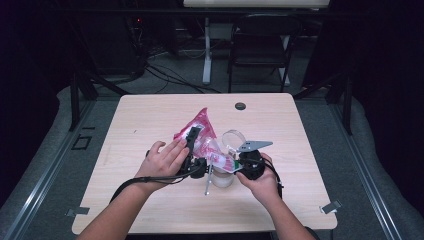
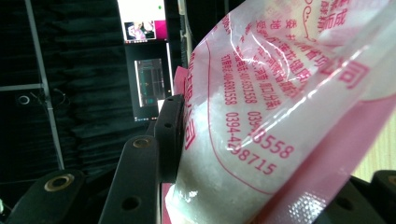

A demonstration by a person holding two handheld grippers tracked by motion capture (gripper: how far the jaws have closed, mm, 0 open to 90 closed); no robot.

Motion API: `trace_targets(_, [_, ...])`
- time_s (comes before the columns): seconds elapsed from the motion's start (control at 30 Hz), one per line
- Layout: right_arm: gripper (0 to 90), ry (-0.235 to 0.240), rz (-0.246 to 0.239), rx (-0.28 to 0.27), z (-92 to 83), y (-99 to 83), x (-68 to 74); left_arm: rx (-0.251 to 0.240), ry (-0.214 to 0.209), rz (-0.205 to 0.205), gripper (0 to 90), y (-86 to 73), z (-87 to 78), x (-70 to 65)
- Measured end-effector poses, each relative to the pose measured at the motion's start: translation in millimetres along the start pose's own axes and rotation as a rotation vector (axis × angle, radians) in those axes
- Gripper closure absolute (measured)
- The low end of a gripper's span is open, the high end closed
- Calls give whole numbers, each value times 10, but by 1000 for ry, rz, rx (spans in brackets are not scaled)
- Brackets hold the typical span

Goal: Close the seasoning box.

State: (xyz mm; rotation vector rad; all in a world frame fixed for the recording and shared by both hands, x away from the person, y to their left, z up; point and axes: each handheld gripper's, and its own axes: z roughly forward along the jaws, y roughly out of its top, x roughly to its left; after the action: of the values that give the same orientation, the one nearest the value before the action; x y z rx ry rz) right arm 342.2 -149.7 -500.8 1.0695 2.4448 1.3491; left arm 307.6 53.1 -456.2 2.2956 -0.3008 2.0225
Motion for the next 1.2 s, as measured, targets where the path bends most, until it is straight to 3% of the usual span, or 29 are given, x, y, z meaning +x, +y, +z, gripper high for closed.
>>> trace_targets(0.13, [900,3,1,4,-3,2,3,3,-15,-5,631,0,-4,13])
trace_targets(0.3, [900,3,-4,6,-2,2,1,6,-18,28,628,16,-4,43])
trace_targets(0.57, [900,2,-3,5,4,-2,-5,6,-31,38,624,43,14,75])
trace_targets(0.8, [900,-2,1,13,5,-6,-14,18,-64,48,625,51,32,83])
trace_targets(1.03, [900,-3,0,12,1,-6,-18,16,-61,35,607,53,39,88])
trace_targets(1.2, [900,-5,0,15,4,-8,-17,20,-63,48,589,48,49,95])
